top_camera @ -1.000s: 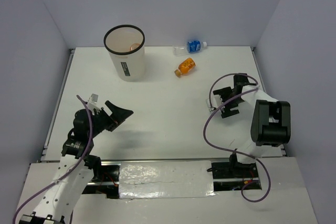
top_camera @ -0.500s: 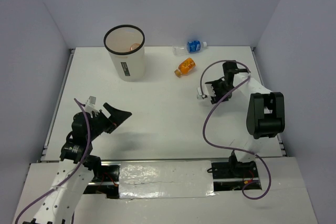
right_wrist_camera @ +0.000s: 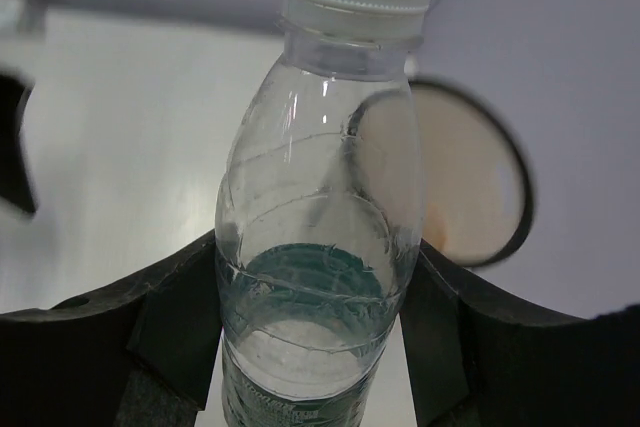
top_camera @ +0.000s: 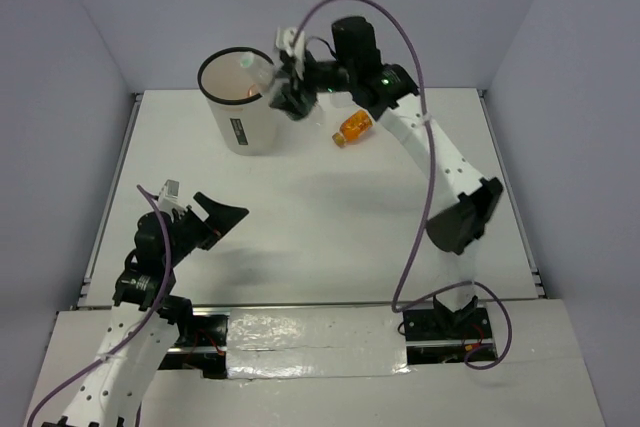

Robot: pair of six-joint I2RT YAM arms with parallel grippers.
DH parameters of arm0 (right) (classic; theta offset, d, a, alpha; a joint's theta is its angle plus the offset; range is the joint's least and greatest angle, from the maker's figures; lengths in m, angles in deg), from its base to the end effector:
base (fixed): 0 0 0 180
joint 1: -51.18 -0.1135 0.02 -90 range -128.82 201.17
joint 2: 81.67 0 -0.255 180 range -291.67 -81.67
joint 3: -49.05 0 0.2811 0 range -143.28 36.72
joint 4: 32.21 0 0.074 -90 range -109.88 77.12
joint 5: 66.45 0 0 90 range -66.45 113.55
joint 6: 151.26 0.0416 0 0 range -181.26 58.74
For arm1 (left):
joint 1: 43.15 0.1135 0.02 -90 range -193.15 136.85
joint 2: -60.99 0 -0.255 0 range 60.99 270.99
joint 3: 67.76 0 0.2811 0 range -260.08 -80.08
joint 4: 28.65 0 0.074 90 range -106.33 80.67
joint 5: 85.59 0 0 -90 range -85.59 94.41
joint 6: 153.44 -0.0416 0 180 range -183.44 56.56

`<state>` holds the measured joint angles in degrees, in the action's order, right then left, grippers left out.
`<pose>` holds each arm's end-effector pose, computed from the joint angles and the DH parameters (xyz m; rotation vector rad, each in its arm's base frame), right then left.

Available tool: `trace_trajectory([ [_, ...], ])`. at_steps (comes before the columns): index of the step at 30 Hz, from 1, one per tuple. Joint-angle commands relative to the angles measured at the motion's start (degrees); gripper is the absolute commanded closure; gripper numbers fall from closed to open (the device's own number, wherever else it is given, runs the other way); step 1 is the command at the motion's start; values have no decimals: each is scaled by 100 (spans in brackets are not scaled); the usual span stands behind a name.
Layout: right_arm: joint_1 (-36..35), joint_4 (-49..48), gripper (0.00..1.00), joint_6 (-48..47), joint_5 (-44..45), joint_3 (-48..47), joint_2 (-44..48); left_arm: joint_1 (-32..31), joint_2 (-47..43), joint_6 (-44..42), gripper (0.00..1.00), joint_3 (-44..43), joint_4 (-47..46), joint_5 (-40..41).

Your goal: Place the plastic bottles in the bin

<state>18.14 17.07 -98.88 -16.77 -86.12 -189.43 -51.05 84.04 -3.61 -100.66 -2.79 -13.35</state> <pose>0.3587 0.2654 0.4464 -1.4453 1.2444 0.6290 0.1682 -0.0361 0.2301 -0.6552 1.8759 -1.0845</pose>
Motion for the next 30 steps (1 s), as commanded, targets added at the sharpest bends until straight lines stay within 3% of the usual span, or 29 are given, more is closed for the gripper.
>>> trace_trajectory([
  [1,-229,-1101,66,2240,303,-1668,-1262,25,112,-191,3,-324,-317,71],
  [3,-369,-1890,67,2803,550,-2180,-1728,25,147,-226,3,-359,-291,79],
  [7,-607,-4250,72,3252,1672,-1261,-1660,17,130,-279,3,-482,-203,132],
  [8,-634,-4457,74,3296,1850,-1268,-1721,17,130,-297,3,-491,-185,124],
  [14,-783,-5100,76,3420,2818,-2358,-2697,17,226,-428,3,-684,-71,27],
  [19,-748,-5593,76,3525,2810,-1410,-2082,17,148,-438,3,-685,-18,44],
  [28,-660,-5725,75,4501,2774,-1777,-2143,17,147,-314,3,-579,-273,-61],
  [30,-695,-6040,70,4440,3019,-1822,-2240,17,147,-341,3,-631,-212,-44],
])
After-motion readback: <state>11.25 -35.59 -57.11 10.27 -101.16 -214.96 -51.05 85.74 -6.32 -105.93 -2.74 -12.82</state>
